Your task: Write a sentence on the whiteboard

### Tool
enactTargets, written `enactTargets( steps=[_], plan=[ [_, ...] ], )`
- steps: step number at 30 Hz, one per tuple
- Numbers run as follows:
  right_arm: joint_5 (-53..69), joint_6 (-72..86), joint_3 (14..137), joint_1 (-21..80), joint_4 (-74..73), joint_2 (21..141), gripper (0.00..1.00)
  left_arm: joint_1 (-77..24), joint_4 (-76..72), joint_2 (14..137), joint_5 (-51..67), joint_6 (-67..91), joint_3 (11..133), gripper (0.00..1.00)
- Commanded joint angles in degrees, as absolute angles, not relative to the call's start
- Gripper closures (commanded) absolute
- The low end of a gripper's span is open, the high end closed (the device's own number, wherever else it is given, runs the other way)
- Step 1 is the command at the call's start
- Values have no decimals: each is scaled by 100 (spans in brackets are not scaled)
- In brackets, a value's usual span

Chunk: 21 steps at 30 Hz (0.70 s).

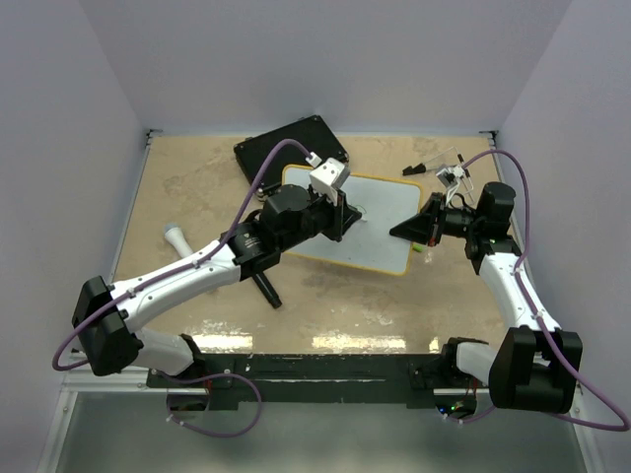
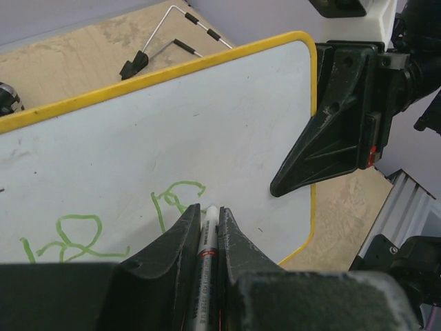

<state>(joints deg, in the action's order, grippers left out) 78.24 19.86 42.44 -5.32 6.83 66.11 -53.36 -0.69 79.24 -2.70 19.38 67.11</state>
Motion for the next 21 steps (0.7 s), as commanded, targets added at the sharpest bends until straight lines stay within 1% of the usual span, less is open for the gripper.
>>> enactTargets(
  steps=[1,6,21],
  plan=[
    [8253,1977,4570,-519,879,6486,100,-5309,-273,7393,-219,2057,6847,100],
    [8244,1969,4562,-519,870,6469,100,-5300,-114,7251,-474,1978,6812,100],
    [8235,1969,4570,-519,861,6460,100,-5291,308,7611,-738,1819,6987,100]
  ],
)
